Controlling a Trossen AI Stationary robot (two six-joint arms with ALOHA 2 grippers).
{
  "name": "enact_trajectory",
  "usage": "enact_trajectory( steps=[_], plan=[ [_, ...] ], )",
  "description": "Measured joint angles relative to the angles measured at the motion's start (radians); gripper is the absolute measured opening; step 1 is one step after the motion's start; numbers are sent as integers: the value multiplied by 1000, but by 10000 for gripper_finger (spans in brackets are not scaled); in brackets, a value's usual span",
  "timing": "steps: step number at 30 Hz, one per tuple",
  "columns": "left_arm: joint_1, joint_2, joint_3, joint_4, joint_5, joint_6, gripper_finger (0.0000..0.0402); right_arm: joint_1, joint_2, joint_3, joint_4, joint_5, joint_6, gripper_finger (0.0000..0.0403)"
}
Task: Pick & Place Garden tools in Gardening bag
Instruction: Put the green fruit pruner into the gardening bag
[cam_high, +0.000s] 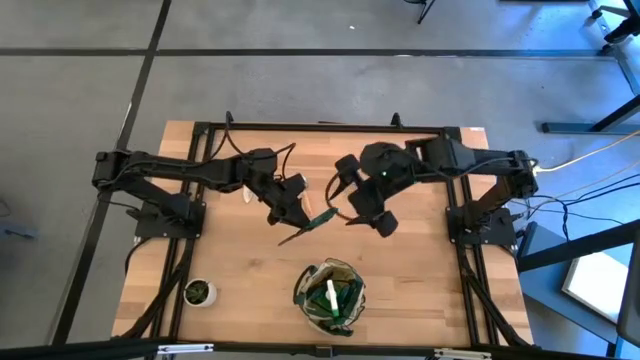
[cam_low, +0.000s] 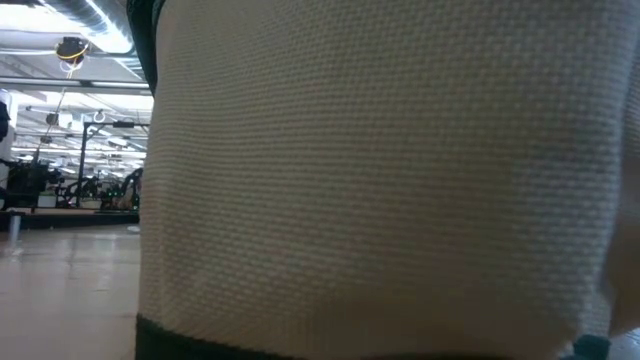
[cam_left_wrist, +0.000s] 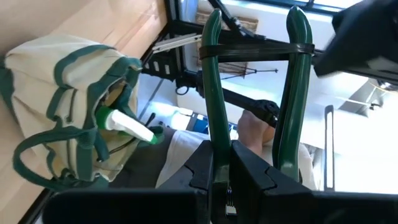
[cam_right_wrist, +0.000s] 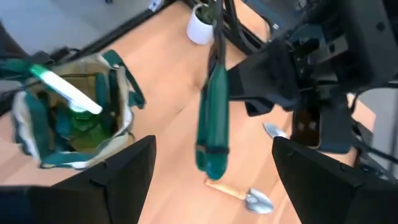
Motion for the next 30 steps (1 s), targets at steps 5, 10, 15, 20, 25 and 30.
enact_trajectory(
  steps=[5, 10, 15, 20, 25, 30],
  plan=[
    [0, 31, 0, 3, 21, 9, 24, 48, 29, 0, 8, 130, 0, 323],
    [0, 72, 0, 8, 19, 26, 24, 75, 47, 0, 26, 134, 16, 323],
    [0, 98, 0, 10, 16, 50, 24, 87, 63, 1, 38, 136, 48, 323],
    [-3, 98, 0, 16, 3, 58, 24, 90, 88, 0, 25, 135, 61, 323],
    [-3, 98, 0, 24, -10, 58, 24, 94, 111, -1, 32, 134, 80, 323],
    [-3, 98, 0, 25, -32, 67, 24, 95, 129, 0, 57, 134, 108, 323]
  ],
)
